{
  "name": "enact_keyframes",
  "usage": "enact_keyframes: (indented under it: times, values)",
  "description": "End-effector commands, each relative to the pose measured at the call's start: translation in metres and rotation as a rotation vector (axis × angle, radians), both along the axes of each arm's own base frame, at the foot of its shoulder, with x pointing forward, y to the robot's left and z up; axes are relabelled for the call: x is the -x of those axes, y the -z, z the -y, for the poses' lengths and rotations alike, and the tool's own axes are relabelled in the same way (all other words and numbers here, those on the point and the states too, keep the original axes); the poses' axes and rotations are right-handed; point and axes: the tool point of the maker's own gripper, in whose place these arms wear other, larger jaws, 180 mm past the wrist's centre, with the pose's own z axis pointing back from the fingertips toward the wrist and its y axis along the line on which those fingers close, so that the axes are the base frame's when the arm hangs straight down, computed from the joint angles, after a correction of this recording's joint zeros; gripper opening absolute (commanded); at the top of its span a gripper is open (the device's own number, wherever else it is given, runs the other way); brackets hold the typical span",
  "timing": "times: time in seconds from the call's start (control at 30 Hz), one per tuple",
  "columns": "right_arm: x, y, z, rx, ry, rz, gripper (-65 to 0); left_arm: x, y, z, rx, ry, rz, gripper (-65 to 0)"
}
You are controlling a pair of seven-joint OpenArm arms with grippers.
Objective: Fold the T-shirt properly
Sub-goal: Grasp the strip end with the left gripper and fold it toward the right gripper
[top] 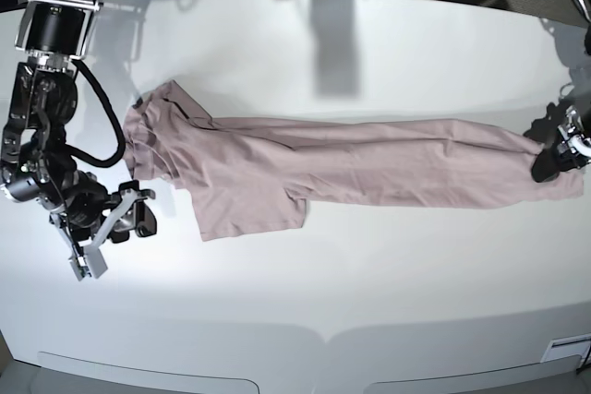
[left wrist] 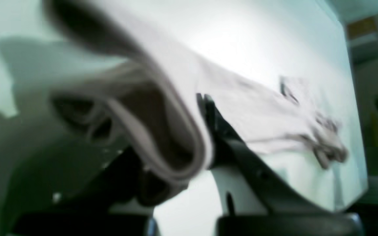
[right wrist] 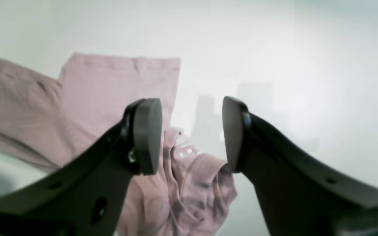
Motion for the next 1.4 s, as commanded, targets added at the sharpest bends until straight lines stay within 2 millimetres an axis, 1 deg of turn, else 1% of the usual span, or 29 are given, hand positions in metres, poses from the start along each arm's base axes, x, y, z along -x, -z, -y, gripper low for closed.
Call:
enact_keyframes:
  times: [0.0,0.2,0.3,0.43,0.53,0.63,0.73,0.93,1.07,1.17,1.23,1.3,1.37]
  values:
    - [-0.013,-0.026,0.002,-0.001,-0.007,0.081,-34.6,-0.009,-0.021,0.0,-0.014,0.013,0.065,-65.0]
    - [-0.02,-0.036,0.002,0.003,-0.007,0.1,-34.6,-0.013,-0.022,0.05,0.071,0.047,0.106,-65.0]
    - [-0.02,-0.036,0.002,0.004,-0.007,0.099,-34.6,-0.014,-0.023,0.078,0.126,0.062,0.129,-65.0]
    - [-0.019,-0.035,0.003,0.008,-0.007,0.089,-34.6,-0.009,-0.021,0.118,0.191,0.113,0.119,-65.0]
    - [-0.019,-0.035,0.003,0.008,-0.007,0.09,-34.6,-0.009,-0.021,0.144,0.259,0.116,0.126,-65.0]
    - [-0.019,-0.035,0.002,0.007,-0.007,0.09,-34.6,-0.008,-0.013,0.167,0.291,0.115,0.105,-65.0]
    - [-0.019,-0.035,0.003,0.007,-0.007,0.089,-34.6,-0.007,-0.005,0.186,0.303,0.11,0.08,-65.0]
    - [-0.019,-0.034,0.003,0.007,-0.007,0.089,-34.6,-0.012,-0.011,0.212,0.376,0.092,0.106,-65.0]
    - [-0.019,-0.035,0.003,0.007,-0.007,0.089,-34.6,-0.01,-0.009,0.232,0.352,0.16,0.089,-65.0]
    - [-0.019,-0.035,0.003,0.007,-0.007,0.089,-34.6,-0.007,-0.004,0.253,0.309,0.237,0.064,-65.0]
    - [-0.019,-0.035,0.003,0.007,-0.007,0.089,-34.6,-0.002,0.003,0.269,0.251,0.303,0.036,-65.0]
    - [-0.019,-0.035,0.003,0.007,-0.007,0.09,-34.6,0.004,0.015,0.282,0.162,0.366,0.002,-57.0]
    - [-0.019,-0.035,0.003,0.007,-0.007,0.089,-34.6,0.005,0.025,0.289,0.067,0.402,-0.005,-50.0]
